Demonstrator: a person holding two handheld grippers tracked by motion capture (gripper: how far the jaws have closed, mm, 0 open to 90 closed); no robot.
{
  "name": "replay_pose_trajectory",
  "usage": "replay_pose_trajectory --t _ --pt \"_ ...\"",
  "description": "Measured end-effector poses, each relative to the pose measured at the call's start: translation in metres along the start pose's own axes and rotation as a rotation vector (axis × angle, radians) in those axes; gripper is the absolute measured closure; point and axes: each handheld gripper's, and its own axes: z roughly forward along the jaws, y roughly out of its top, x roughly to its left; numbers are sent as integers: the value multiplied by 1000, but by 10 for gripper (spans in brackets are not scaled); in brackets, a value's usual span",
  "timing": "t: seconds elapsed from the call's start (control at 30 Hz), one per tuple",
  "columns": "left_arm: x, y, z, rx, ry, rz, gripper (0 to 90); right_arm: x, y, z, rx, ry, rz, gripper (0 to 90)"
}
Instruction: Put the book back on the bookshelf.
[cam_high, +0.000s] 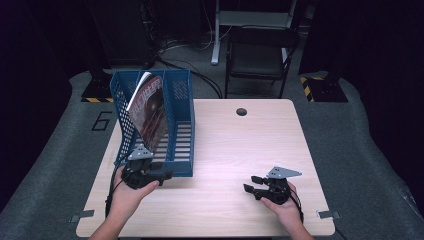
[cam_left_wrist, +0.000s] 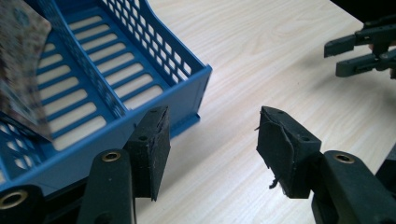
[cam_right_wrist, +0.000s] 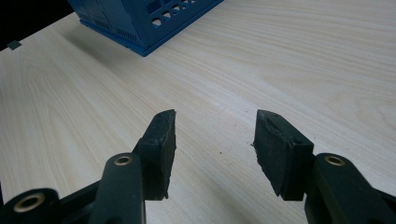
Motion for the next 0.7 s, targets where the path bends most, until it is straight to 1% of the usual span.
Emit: replay_pose_trajectory --t 0.07,0.1,0.2,0.23,0.27,0.37,0.43,0.57,0.67,0.7 --pt "-1 -6 2 -2 -13 -5 436 0 0 0 -1 0 0 482" --pt "-1 -8 3 3 -23 -7 435 1 0 0 1 0 9 481" --pt "-4 -16 7 2 -26 -8 430 1 0 1 2 1 6 480" --pt "-4 -19 9 2 -21 -3 428 1 0 1 2 0 7 480" --pt "-5 -21 10 -1 -17 -10 423 1 0 0 1 1 8 479" --pt "-8 -29 17 15 -2 23 400 1 0 0 2 1 8 478" --pt "-11 -32 20 11 5 40 384 1 0 0 2 1 7 476" --pt "-15 -40 30 11 -21 63 369 1 0 1 2 3 0 470" --pt "-18 -46 37 14 -49 64 363 1 0 2 1 0 0 463" --pt "-18 -48 40 19 -52 70 363 1 0 2 2 1 -1 461"
